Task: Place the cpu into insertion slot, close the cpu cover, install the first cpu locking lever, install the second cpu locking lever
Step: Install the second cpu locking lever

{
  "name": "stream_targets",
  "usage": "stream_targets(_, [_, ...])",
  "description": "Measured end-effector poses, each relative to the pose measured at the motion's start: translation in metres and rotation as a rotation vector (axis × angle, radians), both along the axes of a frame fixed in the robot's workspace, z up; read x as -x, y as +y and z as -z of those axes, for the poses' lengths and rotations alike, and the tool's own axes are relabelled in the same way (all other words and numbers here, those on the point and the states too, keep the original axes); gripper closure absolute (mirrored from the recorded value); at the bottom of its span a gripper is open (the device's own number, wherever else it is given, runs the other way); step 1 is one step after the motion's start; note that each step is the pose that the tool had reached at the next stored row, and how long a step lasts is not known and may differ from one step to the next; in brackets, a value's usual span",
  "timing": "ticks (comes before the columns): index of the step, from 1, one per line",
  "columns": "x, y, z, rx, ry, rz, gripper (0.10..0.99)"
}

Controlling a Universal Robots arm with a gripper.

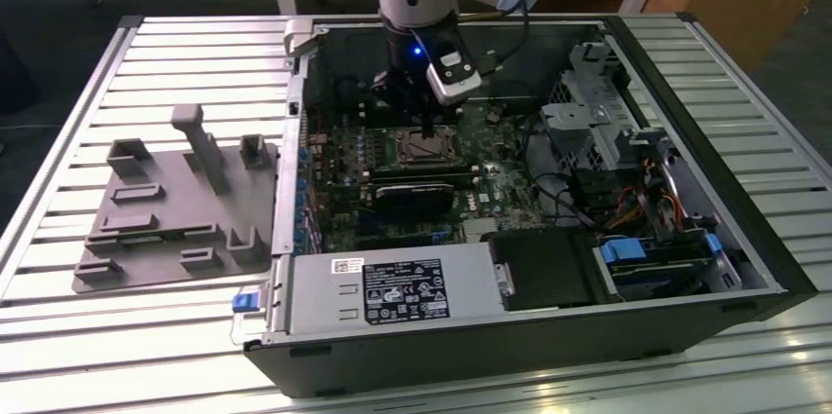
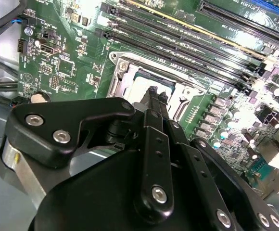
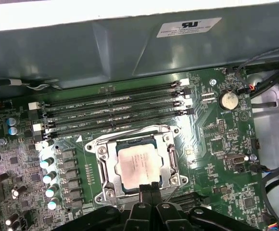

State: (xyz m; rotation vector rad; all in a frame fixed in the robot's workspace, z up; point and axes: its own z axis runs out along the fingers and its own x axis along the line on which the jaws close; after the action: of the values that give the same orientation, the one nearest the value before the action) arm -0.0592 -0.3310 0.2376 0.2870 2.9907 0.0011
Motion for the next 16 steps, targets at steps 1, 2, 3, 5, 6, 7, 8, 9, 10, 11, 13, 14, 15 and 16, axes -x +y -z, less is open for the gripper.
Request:
stream_targets(1, [0.0000, 0.0000, -0.0003, 0.000, 0.0000, 0.000, 0.984])
stream_targets(2, [0.0000, 0.0000, -0.0003, 0.000, 0.0000, 0.000, 0.984])
stream_targets(3, [0.0000, 0.0000, -0.0003, 0.000, 0.0000, 0.000, 0.984])
stream_targets(5, [0.0000, 0.0000, -0.0003, 0.000, 0.0000, 0.000, 0.984])
stream_targets(6, [0.0000, 0.0000, -0.0003, 0.000, 0.0000, 0.000, 0.984])
stream_targets(7, [0.0000, 0.0000, -0.0003, 0.000, 0.0000, 0.000, 0.984])
stream_targets(8, [0.0000, 0.0000, -0.0004, 0.000, 0.0000, 0.000, 0.984])
stream_targets(9, [0.0001, -0.0002, -0.0005, 0.000, 0.0002, 0.000, 0.984])
stream_targets(10, [0.0001, -0.0007, -0.0005, 0.000, 0.0003, 0.000, 0.984])
stream_targets(11, [0.0000, -0.0014, -0.0004, 0.000, 0.0001, 0.000, 0.984])
stream_targets(13, [0.0000, -0.0035, -0.0004, 0.000, 0.0000, 0.000, 0.984])
stream_targets(14, [0.0000, -0.0049, -0.0004, 0.000, 0.0001, 0.000, 0.984])
stream_targets(15, [0.0000, -0.0068, -0.0004, 0.000, 0.0001, 0.000, 0.984])
stream_targets(16, [0.0000, -0.0086, -0.0004, 0.000, 0.0000, 0.000, 0.984])
